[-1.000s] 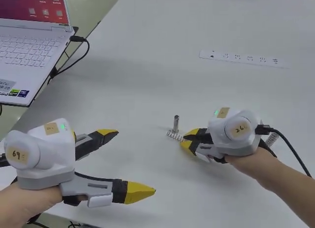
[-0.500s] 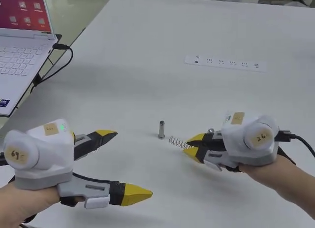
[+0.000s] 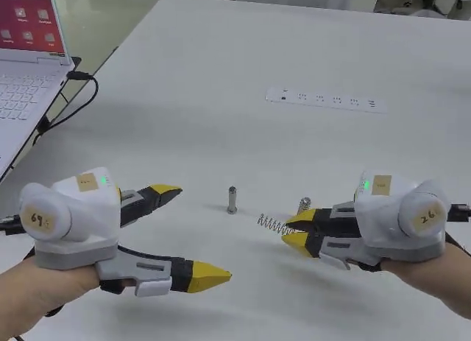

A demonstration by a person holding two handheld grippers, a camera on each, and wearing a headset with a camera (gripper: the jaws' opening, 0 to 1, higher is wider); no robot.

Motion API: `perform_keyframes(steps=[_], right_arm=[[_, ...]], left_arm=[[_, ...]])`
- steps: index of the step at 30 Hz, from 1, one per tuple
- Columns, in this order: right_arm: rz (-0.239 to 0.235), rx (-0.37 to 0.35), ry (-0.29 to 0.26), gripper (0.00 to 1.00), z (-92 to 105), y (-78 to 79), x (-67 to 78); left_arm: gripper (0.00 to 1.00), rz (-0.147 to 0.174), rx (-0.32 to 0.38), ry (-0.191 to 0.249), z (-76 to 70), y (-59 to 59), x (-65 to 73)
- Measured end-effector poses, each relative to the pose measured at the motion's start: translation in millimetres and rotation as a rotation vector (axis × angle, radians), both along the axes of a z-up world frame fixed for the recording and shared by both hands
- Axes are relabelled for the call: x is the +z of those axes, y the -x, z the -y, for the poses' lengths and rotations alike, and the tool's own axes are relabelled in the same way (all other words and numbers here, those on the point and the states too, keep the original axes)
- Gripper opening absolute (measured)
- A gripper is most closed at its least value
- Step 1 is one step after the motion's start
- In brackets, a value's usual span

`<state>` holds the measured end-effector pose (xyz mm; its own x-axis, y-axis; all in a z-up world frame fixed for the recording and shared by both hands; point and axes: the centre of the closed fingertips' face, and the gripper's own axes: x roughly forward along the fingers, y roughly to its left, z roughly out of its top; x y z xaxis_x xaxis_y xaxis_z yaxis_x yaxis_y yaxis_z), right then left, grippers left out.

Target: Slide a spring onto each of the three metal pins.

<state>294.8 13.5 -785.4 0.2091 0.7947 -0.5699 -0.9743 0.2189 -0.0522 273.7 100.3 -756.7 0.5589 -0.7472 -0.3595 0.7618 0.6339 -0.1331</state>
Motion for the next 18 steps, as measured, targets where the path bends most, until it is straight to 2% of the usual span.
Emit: perform_keyframes(steps=[5,10,14,18], right_arm=[[0.001,0.052,-0.002,0.08,2.5,14.0,5.6],[0.001,0.119,0.040,0.08,7.8,28.6,2.8],[-0.003,0.123,0.037,0.08,10.3,31.1,5.0],[0.005,0.137,0.030,0.08,10.9,33.2,10.0]], left_arm=[[0.84,0.010,-0.032,-0.005,10.8,2.6,1.0],[0.78,0.019,-0.054,-0.003,21.4,0.9,2.7],[0.75,0.024,-0.089,0.006,35.4,2.6,4.4],[0.71,0.017,-0.132,-0.002,49.4,6.5,-0.5]])
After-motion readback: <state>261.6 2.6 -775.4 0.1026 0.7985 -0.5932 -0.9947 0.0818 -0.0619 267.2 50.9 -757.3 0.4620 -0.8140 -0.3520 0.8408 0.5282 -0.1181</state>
